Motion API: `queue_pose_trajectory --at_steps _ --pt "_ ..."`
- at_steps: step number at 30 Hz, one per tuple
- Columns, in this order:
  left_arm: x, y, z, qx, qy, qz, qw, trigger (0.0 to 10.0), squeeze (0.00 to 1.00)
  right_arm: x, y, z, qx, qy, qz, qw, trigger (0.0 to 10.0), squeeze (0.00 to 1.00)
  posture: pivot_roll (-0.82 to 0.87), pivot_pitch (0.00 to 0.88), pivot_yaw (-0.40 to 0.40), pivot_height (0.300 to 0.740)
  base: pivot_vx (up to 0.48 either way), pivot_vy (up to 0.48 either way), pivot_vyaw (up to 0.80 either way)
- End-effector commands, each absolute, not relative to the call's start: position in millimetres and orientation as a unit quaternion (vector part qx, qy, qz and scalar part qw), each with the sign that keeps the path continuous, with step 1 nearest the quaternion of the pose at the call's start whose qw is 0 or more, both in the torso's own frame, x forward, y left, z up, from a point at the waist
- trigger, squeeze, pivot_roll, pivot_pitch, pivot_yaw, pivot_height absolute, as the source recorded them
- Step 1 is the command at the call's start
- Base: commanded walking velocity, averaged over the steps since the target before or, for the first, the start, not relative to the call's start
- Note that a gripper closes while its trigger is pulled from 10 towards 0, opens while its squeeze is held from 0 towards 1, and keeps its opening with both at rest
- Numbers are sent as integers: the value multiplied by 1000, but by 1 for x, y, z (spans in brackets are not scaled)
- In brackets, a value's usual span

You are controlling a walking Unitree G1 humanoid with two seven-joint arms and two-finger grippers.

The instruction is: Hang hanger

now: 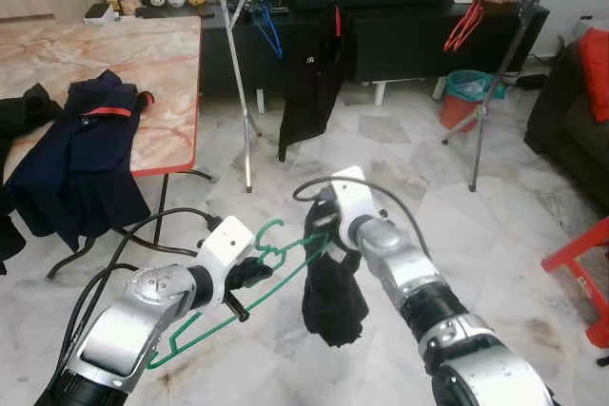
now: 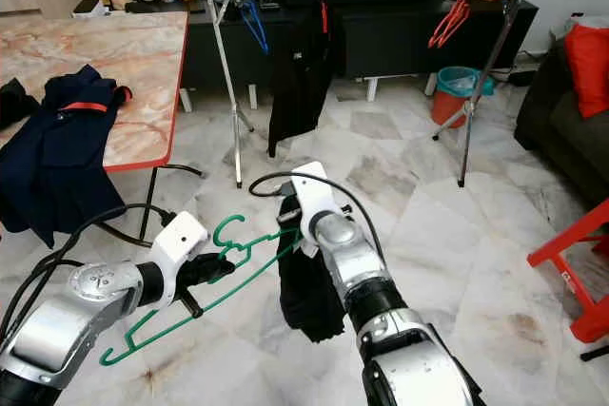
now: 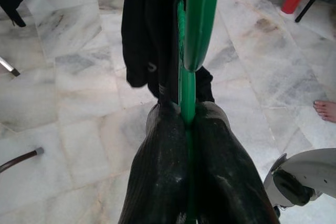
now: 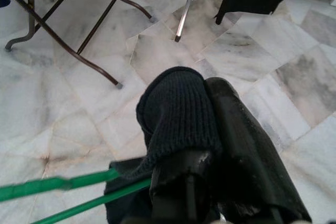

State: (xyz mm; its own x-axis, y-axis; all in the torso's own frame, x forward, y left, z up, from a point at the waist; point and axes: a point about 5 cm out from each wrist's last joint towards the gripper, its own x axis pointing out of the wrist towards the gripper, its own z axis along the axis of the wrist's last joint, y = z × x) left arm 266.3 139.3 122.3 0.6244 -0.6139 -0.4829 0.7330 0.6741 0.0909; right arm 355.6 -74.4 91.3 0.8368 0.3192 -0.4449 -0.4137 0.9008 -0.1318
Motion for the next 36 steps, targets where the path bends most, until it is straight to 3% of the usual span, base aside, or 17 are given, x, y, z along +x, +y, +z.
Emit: queue_pose_trajectory --at_steps 1,14,21,32,36 --pt "269 141 126 143 202 -366 897 10000 0 356 -69 100 -114 195 200 953 10000 0 123 0 -32 740 0 0 0" --pt "277 170 110 196 279 -268 901 10000 0 353 -82 105 -121 196 165 959 10000 0 120 0 -30 740 0 0 0" --pt "284 172 115 187 262 -235 917 10000 0 349 -75 107 -122 195 187 955 10000 0 121 0 -31 740 0 0 0" --pt "277 155 122 149 233 -306 911 10000 0 342 -66 103 -149 199 226 942 10000 0 126 0 -35 740 0 0 0" --pt "262 149 124 147 231 -377 885 10000 0 346 -76 106 -166 193 207 945 10000 0 129 0 -36 740 0 0 0"
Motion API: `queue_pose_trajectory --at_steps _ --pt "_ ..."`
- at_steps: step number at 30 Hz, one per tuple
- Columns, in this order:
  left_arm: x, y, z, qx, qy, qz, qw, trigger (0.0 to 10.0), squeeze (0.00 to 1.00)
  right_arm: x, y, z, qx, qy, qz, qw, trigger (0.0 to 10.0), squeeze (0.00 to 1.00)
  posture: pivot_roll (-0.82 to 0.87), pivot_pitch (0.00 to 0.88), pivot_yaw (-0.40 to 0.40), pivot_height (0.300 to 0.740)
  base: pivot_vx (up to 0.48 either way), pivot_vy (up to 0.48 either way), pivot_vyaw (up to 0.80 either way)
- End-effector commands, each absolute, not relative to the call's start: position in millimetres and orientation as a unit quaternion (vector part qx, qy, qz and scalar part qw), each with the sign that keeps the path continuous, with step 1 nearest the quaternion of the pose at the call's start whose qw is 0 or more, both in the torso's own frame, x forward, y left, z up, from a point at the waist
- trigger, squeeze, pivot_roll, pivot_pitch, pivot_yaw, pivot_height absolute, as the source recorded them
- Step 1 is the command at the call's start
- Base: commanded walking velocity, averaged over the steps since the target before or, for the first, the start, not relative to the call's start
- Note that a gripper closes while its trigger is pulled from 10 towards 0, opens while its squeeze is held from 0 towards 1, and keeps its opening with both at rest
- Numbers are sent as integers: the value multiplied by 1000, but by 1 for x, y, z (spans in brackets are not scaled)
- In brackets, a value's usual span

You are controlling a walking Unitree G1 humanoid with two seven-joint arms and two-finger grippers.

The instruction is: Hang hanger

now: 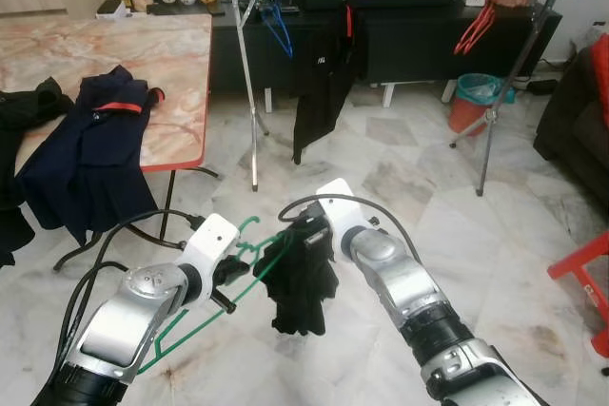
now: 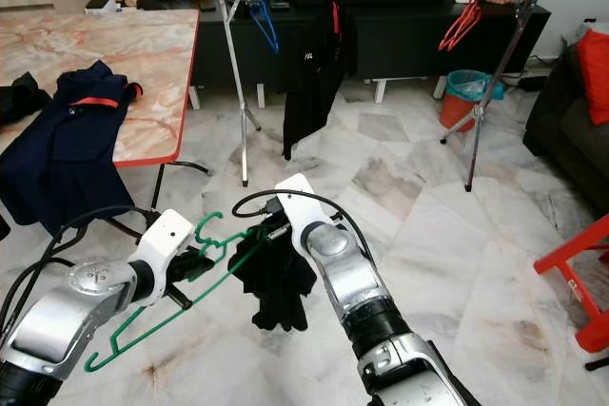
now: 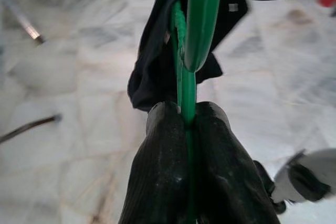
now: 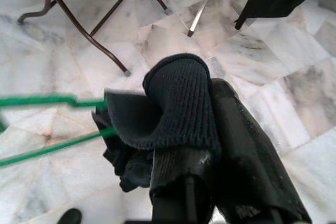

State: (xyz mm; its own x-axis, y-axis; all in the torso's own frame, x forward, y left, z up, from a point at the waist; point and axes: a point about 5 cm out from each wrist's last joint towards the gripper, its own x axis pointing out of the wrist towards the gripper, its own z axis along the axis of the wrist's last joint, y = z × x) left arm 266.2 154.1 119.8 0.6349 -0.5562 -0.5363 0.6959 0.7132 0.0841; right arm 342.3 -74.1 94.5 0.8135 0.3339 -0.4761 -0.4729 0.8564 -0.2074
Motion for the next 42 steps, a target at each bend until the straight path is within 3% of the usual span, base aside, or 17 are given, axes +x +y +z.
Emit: queue_pose_trajectory --at_steps 1,10,20,39,42 --pt "261 150 125 148 232 -383 882 10000 0 347 -79 106 -166 193 203 946 10000 0 130 0 -36 740 0 0 0" --pt "254 151 123 150 240 -410 867 10000 0 360 -100 115 -176 182 157 955 10000 0 130 0 -34 740 0 0 0" --pt "271 154 122 160 237 -335 898 10000 0 352 -79 112 -166 182 187 951 10000 0 128 0 -30 740 0 0 0" --pt "278 149 130 151 202 -321 913 10000 0 333 -55 96 -213 216 283 910 10000 0 127 0 -34 740 0 0 0" --pt "274 144 127 150 211 -348 901 10000 0 328 -46 99 -218 201 315 902 10000 0 129 0 -34 740 0 0 0"
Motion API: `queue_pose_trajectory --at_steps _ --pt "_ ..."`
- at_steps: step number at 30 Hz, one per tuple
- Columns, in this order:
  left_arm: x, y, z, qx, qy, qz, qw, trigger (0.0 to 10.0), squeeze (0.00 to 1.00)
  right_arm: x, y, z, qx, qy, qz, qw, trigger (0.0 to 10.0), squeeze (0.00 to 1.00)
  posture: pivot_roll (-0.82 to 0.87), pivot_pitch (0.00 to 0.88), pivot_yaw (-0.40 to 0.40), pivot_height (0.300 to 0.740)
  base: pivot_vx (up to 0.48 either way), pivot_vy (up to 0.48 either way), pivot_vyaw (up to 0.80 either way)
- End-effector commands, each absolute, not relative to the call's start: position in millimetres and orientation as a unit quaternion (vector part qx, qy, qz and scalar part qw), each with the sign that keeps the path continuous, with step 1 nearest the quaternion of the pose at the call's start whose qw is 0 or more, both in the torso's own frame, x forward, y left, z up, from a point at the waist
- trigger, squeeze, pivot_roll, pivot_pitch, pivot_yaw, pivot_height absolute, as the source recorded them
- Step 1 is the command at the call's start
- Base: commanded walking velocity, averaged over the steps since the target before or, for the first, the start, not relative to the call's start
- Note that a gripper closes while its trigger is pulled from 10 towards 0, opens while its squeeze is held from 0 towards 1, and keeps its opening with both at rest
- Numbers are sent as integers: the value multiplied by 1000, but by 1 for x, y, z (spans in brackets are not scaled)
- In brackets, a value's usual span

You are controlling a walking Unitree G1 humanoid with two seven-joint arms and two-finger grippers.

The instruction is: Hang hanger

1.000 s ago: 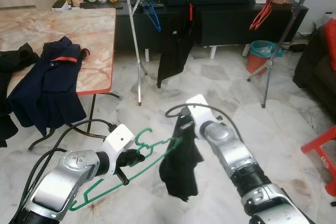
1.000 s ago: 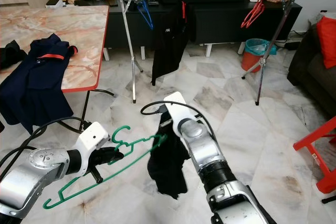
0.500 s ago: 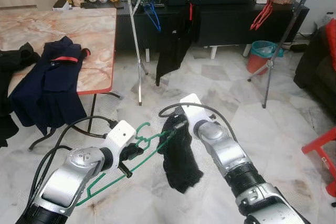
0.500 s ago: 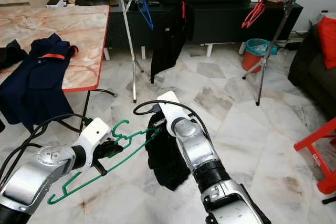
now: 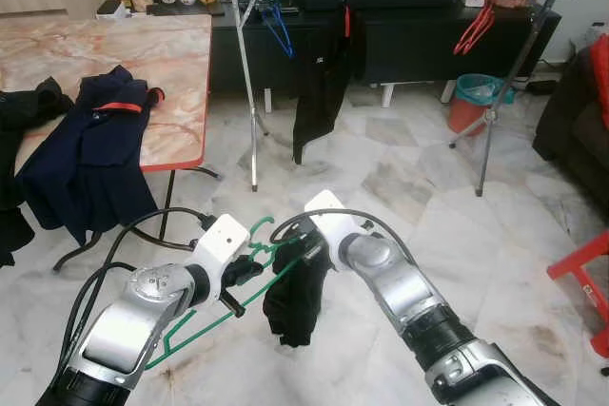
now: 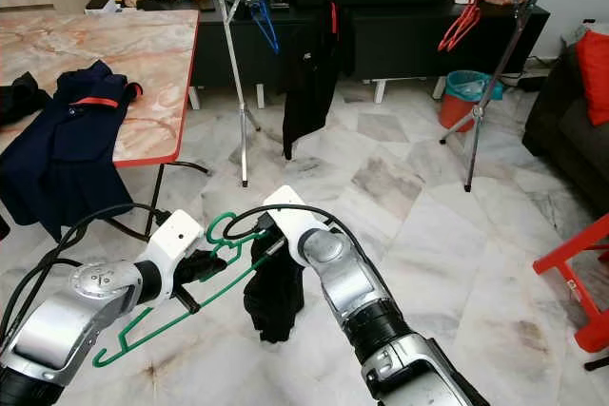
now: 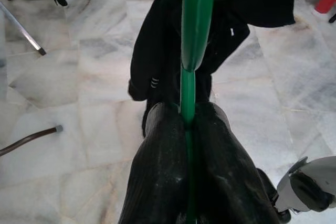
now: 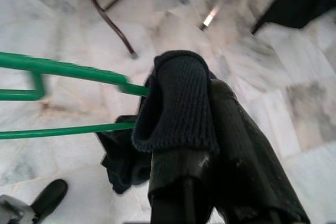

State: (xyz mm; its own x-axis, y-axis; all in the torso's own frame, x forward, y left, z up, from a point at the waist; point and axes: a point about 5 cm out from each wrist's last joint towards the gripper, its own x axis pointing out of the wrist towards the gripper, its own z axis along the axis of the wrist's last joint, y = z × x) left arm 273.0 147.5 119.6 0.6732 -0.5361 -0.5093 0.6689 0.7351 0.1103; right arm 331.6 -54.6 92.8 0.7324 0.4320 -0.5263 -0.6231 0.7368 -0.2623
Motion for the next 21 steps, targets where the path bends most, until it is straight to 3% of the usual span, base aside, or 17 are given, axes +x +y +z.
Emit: queue_pose_trajectory --at_steps 1,12,21 --pt "272 143 126 153 215 -354 897 10000 0 328 -45 101 -219 198 315 902 10000 0 129 0 -34 740 0 0 0" --pt "282 161 117 196 250 -276 907 10000 0 329 -47 113 -217 192 288 913 10000 0 122 0 -32 740 0 0 0" --pt "281 163 114 208 260 -271 903 10000 0 331 -50 116 -221 189 270 918 10000 0 123 0 -33 740 0 0 0"
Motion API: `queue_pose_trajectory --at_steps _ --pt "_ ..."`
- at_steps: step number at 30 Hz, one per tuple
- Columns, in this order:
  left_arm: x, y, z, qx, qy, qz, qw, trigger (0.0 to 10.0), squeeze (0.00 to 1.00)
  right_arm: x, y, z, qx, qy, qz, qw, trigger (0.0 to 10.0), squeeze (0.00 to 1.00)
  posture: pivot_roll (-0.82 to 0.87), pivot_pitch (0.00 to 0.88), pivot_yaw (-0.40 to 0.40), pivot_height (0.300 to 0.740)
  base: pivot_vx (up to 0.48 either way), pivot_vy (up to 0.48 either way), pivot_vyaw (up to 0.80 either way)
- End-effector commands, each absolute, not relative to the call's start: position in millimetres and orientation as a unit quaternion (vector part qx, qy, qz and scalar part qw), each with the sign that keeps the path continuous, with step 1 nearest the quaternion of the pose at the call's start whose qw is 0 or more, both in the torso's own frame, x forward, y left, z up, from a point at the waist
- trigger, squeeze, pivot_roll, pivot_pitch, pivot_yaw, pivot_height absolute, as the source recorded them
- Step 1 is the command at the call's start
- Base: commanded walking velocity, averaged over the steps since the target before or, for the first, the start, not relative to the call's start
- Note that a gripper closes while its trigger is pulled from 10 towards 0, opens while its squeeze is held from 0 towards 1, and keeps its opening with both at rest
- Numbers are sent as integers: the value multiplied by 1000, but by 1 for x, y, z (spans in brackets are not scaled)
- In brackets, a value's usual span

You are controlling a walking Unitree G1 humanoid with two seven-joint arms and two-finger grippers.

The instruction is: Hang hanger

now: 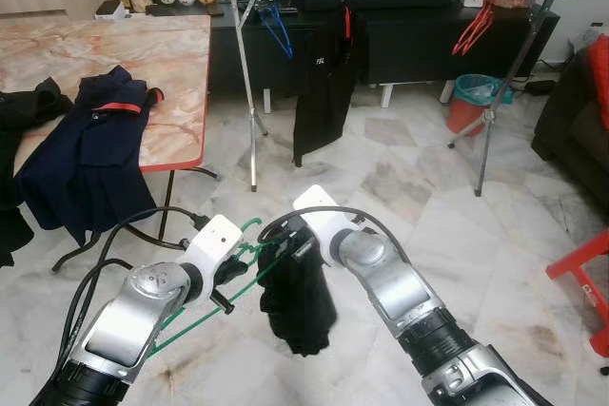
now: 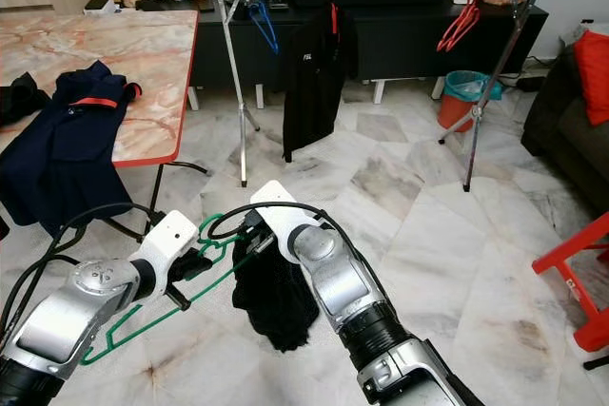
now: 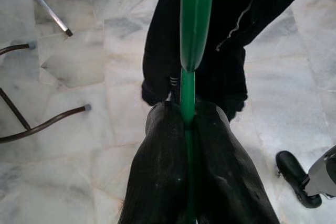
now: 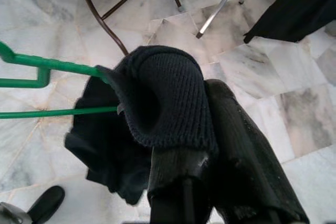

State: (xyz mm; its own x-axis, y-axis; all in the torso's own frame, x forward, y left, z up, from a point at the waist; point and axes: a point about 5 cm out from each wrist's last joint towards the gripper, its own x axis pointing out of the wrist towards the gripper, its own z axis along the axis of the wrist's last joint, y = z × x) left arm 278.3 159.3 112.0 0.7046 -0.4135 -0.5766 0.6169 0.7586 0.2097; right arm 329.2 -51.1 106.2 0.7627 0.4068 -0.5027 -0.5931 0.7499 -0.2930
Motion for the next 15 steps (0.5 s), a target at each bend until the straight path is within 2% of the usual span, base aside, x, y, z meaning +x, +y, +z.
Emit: queue_pose_trajectory --at_steps 1,7,15 --pt "282 165 113 222 263 -265 901 10000 0 332 -52 116 -224 189 261 920 10000 0 124 0 -34 740 0 0 0" --pt "280 167 112 228 266 -270 897 10000 0 339 -64 118 -255 174 210 928 10000 0 126 0 -33 740 0 0 0" --pt "284 166 118 225 248 -266 904 10000 0 333 -57 111 -282 180 244 910 10000 0 131 0 -35 740 0 0 0"
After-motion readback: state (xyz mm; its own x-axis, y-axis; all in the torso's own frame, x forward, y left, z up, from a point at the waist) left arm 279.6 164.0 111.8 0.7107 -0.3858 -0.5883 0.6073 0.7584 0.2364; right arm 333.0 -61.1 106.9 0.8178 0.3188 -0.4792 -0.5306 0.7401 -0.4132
